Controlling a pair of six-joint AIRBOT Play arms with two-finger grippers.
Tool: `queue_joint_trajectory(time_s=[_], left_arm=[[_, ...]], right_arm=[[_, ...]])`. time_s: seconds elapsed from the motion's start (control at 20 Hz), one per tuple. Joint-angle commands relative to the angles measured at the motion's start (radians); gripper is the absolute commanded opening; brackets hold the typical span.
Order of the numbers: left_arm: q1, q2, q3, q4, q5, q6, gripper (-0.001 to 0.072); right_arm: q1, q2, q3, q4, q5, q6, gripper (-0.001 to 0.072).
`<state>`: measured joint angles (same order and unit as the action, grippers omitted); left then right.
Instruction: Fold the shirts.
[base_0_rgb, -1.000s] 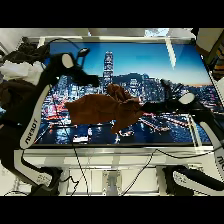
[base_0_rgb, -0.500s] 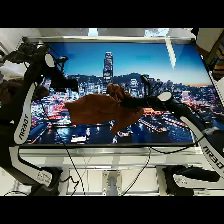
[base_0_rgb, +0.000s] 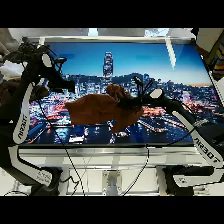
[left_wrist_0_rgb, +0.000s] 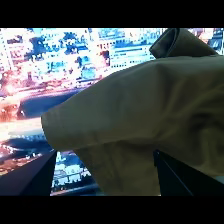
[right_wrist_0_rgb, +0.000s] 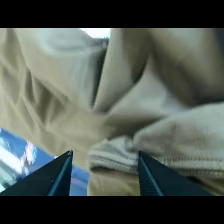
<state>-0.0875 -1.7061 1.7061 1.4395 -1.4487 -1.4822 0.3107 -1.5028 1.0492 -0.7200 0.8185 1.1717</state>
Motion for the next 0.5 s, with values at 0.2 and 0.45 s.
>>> queue_joint_trajectory(time_s=[0.2, 0.45], left_arm=[[0.001, -0.001, -0.014, 0.002, 0.013, 0.043, 0.0689], [0.001, -0.001, -0.096, 0.002, 0.031, 0.077, 0.0689]], right_arm=[[0.003, -0.005, 0.121, -0.148, 0.124, 0.134, 0.0473], [0.003, -0.005, 0.135, -0.274, 0.304, 0.245, 0.0473]])
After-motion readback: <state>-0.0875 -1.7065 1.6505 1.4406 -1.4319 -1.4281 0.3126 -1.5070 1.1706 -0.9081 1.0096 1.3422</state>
